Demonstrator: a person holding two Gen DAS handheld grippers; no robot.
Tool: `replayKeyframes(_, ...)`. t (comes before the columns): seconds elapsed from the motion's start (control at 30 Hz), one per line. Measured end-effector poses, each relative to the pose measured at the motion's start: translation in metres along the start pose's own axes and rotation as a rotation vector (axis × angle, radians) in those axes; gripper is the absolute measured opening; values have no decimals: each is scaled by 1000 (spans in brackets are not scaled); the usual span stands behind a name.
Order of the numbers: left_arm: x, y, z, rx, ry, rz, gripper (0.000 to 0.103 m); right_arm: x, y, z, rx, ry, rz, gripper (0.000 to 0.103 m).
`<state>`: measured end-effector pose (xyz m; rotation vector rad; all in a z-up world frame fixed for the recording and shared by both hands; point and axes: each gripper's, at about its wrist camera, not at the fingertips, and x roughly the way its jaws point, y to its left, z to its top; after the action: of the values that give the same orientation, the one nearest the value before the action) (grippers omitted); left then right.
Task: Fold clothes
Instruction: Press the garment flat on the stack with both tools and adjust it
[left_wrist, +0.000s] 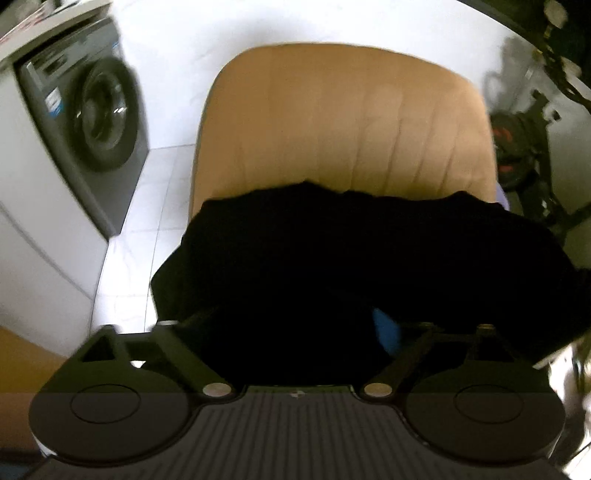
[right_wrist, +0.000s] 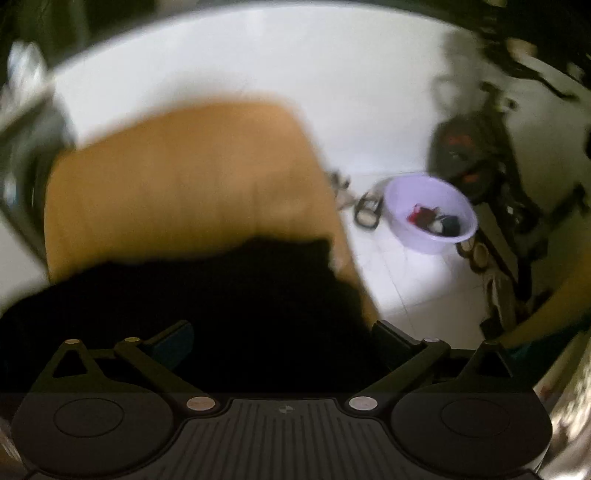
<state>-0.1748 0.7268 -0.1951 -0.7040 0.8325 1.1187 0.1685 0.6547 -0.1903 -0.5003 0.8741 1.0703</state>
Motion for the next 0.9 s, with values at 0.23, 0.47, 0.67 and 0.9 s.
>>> replayKeyframes(0.23,3,2,-30,5,23,-27,103,38,-9,-28,7,54,96,102)
replayKeyframes(0.47,4,-8,-39,10,4,14,103,34,-5,-50,-32,18,104,102)
replayKeyframes(0.67,6,-10,-39,10,3,24,103,29,-10,-55,-42,9,109,102)
replayKeyframes(0.9,5,-16,-38,3,6,60,103,29,-17,-54,-47,10,127,102)
